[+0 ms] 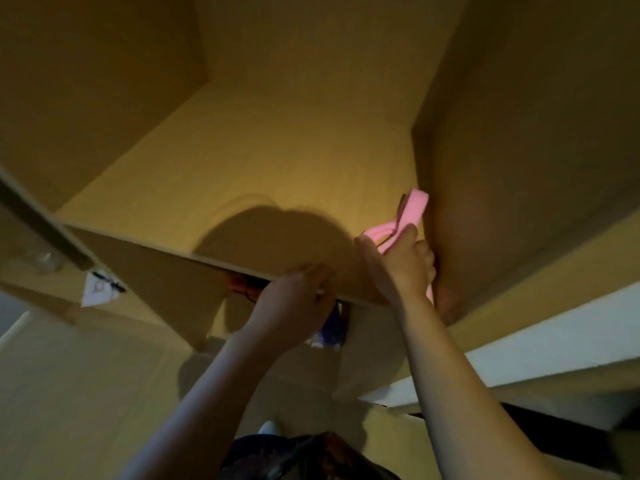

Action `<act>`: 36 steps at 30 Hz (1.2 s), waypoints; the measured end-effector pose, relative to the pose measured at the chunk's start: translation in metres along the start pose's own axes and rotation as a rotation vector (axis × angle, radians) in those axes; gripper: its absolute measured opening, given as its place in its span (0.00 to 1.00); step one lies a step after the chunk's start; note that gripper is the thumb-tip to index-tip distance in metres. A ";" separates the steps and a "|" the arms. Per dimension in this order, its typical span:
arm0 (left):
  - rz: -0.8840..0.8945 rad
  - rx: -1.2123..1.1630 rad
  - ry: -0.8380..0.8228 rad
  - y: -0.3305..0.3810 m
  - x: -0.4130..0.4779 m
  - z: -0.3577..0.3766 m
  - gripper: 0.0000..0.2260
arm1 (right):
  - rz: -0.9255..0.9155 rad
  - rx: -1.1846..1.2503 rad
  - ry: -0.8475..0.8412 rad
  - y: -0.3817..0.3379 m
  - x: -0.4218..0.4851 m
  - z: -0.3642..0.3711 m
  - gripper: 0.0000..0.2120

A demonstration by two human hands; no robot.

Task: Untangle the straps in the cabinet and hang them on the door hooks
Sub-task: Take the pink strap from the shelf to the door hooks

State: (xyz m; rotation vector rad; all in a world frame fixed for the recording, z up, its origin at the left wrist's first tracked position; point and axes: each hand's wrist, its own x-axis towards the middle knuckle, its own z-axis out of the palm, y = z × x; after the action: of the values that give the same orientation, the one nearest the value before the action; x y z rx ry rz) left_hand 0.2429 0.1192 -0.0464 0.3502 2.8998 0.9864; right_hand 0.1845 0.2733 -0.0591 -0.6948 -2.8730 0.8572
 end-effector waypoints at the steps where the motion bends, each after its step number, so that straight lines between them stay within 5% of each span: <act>1: 0.022 -0.012 -0.014 -0.003 0.005 0.000 0.07 | -0.001 -0.037 -0.002 -0.004 0.003 0.002 0.35; 5: 0.070 -0.127 -0.080 -0.012 0.020 -0.002 0.09 | -0.158 -0.095 0.020 -0.012 -0.009 0.008 0.27; 10: 0.186 -0.160 -0.145 -0.019 0.028 0.001 0.07 | -0.188 0.006 0.079 -0.011 -0.015 0.007 0.29; 17: -0.029 -0.595 -0.147 -0.015 0.029 0.001 0.06 | -0.326 0.156 0.133 -0.003 -0.055 0.007 0.25; 26: -0.060 -0.811 -0.465 0.013 0.013 0.006 0.15 | -0.211 0.347 0.144 0.033 -0.134 -0.004 0.27; 30: -0.249 -1.005 -0.607 0.028 -0.005 0.021 0.20 | -0.184 0.390 0.095 0.045 -0.157 -0.022 0.31; 36: -0.182 -1.041 -0.635 0.063 -0.062 0.043 0.12 | -0.153 0.261 -0.004 0.087 -0.214 -0.050 0.32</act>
State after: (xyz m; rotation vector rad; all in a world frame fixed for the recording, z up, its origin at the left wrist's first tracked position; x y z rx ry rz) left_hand 0.3209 0.1785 -0.0433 0.2373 1.5583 1.7397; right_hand 0.4205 0.2696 -0.0498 -0.4408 -2.7016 1.1801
